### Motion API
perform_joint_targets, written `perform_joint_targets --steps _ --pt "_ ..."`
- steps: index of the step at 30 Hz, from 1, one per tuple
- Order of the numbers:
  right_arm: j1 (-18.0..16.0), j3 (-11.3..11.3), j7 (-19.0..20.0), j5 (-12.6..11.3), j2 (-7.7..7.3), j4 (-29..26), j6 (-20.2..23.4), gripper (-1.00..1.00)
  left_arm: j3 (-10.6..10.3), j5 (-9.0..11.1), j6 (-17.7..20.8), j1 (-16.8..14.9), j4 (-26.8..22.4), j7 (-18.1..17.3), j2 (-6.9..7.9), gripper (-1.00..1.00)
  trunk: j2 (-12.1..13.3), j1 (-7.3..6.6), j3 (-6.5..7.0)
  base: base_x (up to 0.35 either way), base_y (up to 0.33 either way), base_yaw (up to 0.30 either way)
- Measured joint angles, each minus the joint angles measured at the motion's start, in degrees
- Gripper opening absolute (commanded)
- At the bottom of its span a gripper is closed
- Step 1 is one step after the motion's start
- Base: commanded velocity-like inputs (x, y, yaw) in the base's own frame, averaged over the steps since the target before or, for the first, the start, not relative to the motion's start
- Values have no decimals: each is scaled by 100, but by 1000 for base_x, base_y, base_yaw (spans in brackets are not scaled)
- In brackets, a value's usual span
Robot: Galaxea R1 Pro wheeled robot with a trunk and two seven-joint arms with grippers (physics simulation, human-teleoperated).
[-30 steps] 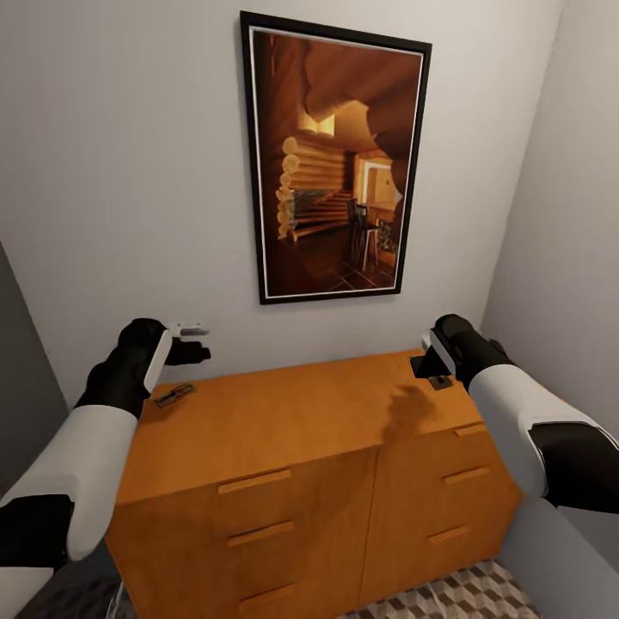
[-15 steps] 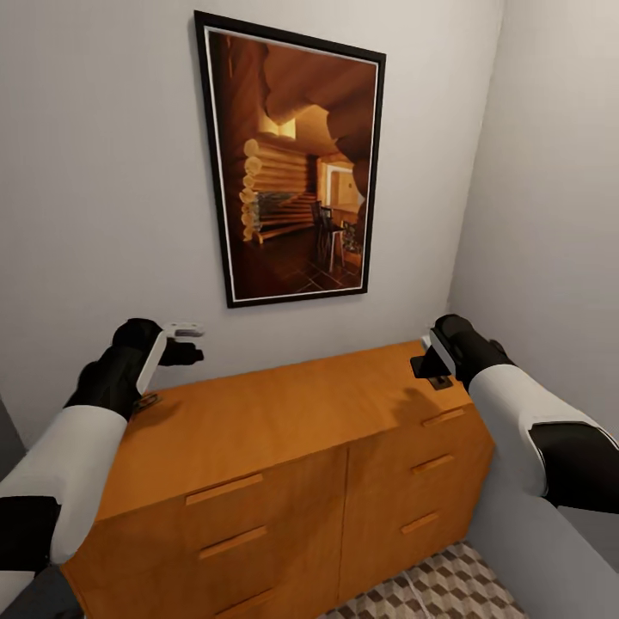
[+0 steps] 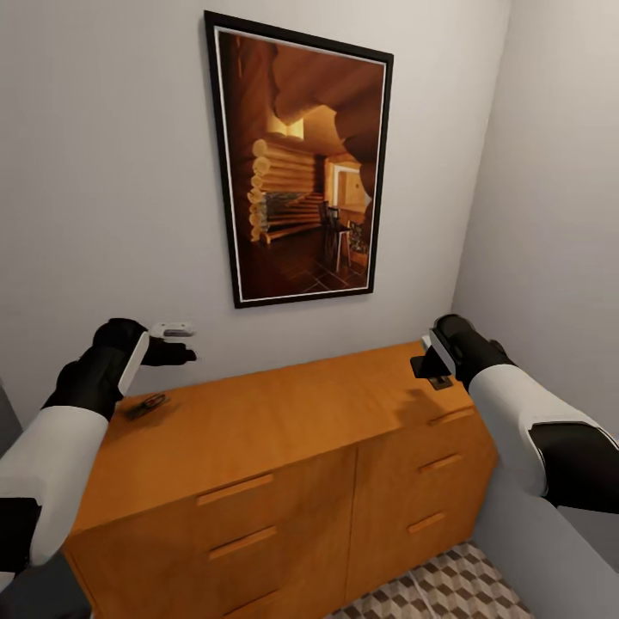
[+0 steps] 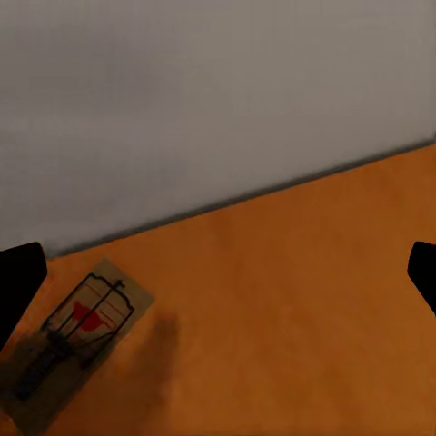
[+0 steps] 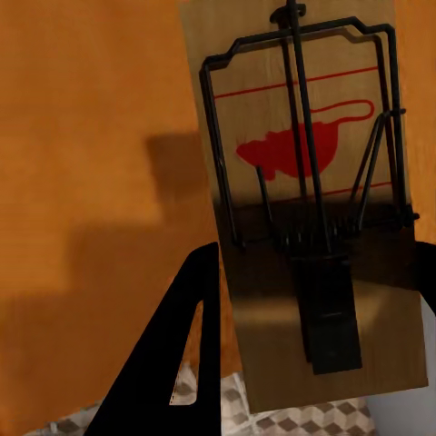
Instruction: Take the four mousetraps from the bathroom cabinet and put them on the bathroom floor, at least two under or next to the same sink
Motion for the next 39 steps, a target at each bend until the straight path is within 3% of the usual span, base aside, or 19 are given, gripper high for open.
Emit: perform_joint_targets --steps 13,17,26,39 --pt "-1 -1 2 4 1 1 1 -100 0 -30 -1 1 25 1 15 100 0 0 0 0 284 0" --pt "-1 -2 2 5 1 1 1 -100 -20 -32 -7 1 51 1 -15 100 0 0 0 0 65 0" --pt "-1 -3 10 5 1 1 1 -100 -314 -24 -16 1 75 -7 -35 100 0 0 0 0 12 0" --pt "-1 -3 29 -1 3 1 1 -100 -368 -26 -17 1 80 -10 -36 100 0 0 0 0 0 0"
